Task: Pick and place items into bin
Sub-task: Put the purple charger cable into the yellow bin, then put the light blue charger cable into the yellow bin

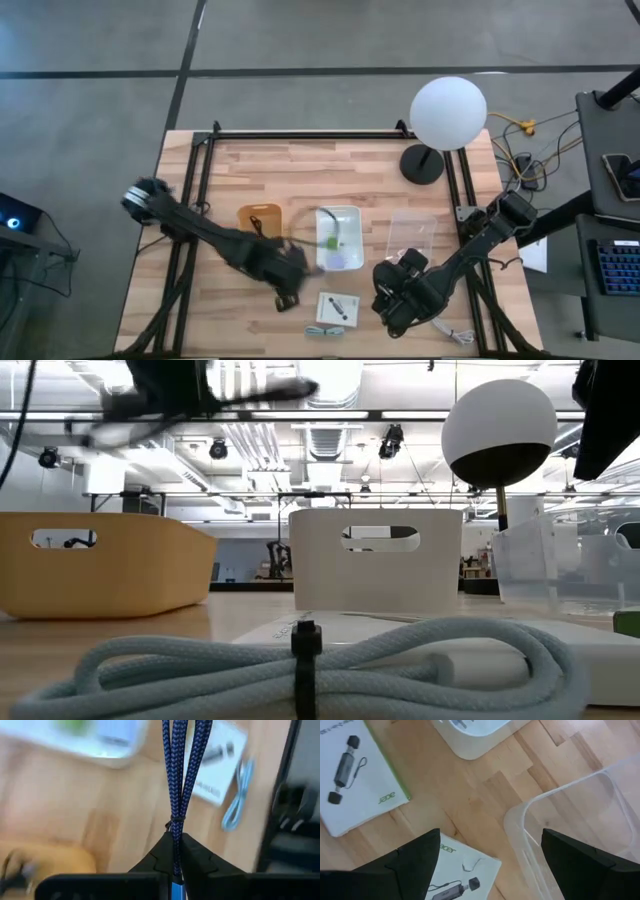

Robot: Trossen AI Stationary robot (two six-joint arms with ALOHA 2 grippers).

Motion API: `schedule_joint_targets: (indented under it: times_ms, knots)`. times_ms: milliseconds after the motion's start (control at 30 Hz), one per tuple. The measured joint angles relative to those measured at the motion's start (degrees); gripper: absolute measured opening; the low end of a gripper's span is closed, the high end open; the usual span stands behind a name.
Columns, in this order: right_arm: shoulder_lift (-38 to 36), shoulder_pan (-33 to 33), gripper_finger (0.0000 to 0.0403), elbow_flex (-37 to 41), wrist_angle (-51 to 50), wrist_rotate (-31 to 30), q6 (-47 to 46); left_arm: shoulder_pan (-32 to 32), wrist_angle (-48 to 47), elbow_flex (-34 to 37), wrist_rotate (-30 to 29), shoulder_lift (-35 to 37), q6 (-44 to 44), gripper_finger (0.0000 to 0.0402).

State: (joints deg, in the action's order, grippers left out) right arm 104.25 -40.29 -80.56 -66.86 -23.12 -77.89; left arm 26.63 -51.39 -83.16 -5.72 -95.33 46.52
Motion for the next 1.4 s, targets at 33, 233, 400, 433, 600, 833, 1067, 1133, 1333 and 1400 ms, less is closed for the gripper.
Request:
schedule_joint_targets:
  times_ms: [33, 233, 400, 433, 600, 833, 1067, 1133, 1333, 1400]
  knots:
    - [0.0, 0.1, 0.0329, 0.3, -0.1, 0.0, 0.0, 0.0, -1.0, 1.2, -2.2, 2.4, 3.9, 0.0007]
    - [0.0, 1.1, 0.0329, 1.1, 0.2, -1.1, -0.1, -1.6, -2.9, 16.1, -10.9, 18.1, 29.4, 0.0006]
    - [0.0, 1.6, 0.0329, 1.1, 0.2, -2.4, -0.2, -2.1, 11.6, 34.4, -15.1, 31.7, 51.2, 0.0006]
    - [0.0, 1.6, 0.0329, 1.1, 0.2, -2.6, -0.2, -2.3, 14.8, 38.0, -16.1, 33.8, 54.6, 0.0006]
    - [0.0, 1.6, 0.0329, 1.1, 0.4, -2.6, -0.2, -2.1, 19.7, 49.5, -17.6, 39.1, 68.8, 0.0006]
    - [0.0, 1.5, 0.0329, 1.1, 0.4, -2.0, -2.7, -2.2, 15.6, 48.7, -19.0, 37.8, 65.6, 0.0053]
    - [0.0, 1.5, 0.0329, 1.1, 0.4, -1.9, -2.2, -2.2, 14.9, 46.4, -18.8, 37.3, 59.7, 0.0132]
    - [0.0, 1.5, 0.0329, 1.1, 0.4, -1.9, -2.0, -2.1, 16.7, 44.3, -19.1, 37.4, 49.7, 0.0144]
    - [0.0, 1.6, 0.0329, 1.1, 0.7, -1.9, -1.5, 3.9, 44.1, 33.9, -15.2, 33.2, -11.1, 0.0149]
    - [0.0, 1.6, 0.0329, 1.1, 0.8, -1.9, -1.2, 4.9, 42.6, 28.7, -14.9, 28.3, -17.0, 0.0150]
